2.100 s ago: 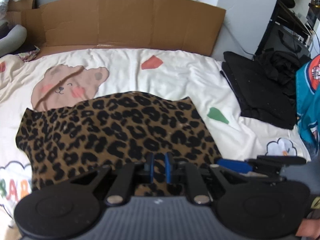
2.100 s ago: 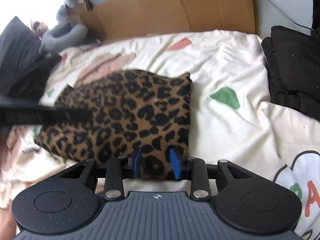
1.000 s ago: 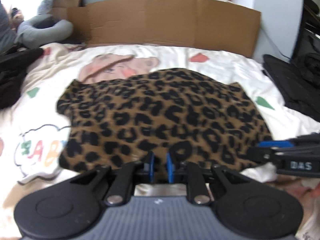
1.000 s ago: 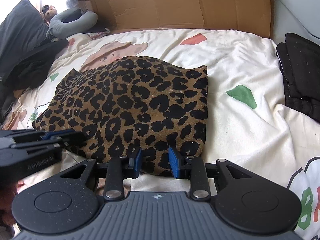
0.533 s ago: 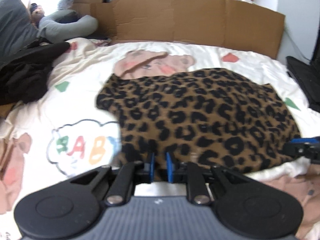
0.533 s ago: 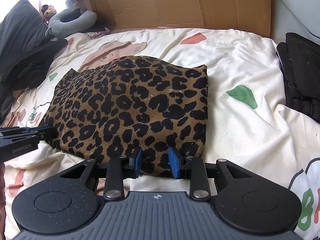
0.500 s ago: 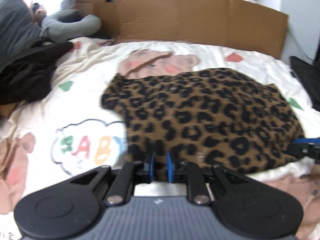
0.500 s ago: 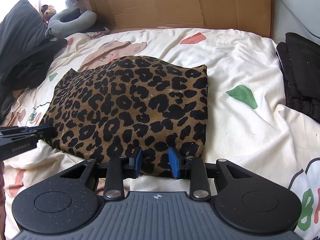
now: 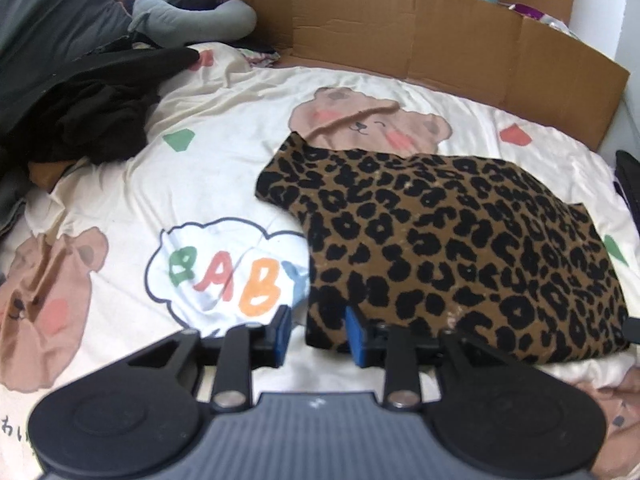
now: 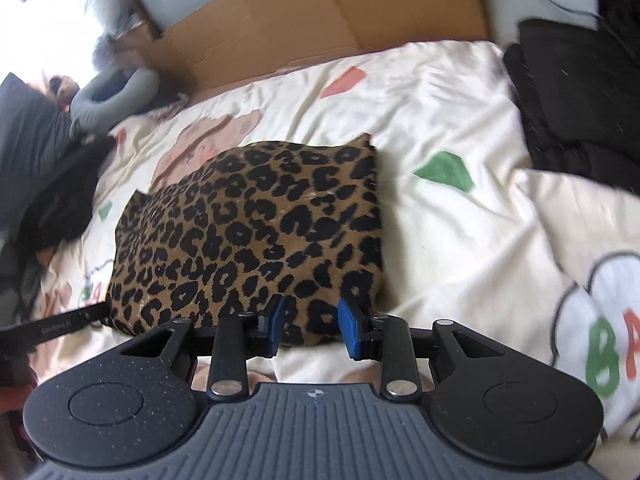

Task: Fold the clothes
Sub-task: 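Roll the right gripper sideways and close it on the garment's edge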

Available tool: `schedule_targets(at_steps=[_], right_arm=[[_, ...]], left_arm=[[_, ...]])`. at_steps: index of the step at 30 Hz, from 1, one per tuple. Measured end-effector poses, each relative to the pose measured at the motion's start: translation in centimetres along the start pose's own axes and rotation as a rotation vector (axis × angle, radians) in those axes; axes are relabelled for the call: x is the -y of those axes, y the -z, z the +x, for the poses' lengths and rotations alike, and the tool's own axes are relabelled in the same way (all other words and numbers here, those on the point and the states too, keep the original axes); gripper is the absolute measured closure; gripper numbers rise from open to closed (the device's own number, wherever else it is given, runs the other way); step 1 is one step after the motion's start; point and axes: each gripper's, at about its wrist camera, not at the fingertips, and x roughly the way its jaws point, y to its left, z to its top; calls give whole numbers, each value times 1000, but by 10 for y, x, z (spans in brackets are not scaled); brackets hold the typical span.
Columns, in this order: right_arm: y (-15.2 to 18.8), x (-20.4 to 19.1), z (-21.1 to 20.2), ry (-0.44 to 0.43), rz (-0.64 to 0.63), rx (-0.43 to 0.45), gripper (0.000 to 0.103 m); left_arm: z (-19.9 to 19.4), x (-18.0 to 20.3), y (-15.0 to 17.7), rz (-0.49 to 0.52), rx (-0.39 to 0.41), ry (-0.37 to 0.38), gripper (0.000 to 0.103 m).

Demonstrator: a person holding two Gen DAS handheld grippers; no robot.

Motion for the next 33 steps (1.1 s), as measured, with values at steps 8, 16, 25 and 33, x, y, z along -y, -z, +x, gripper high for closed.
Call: schedule_targets(at_steps=[8,16,25,33], right_arm=[[13,29,7,-76,212,-43,66],[22,47,27,-173,470,-45,67],[25,52,29,-225,577,5,90],[19,52,26,-227,565,17,92]], left_arm=[[9,-3,3,-31,-29,4,63],[14,-7,2,-46,-47,23,63],[15,-17,4,-111,-48,68,63],[22,-22,8,-163,-63,139,82]])
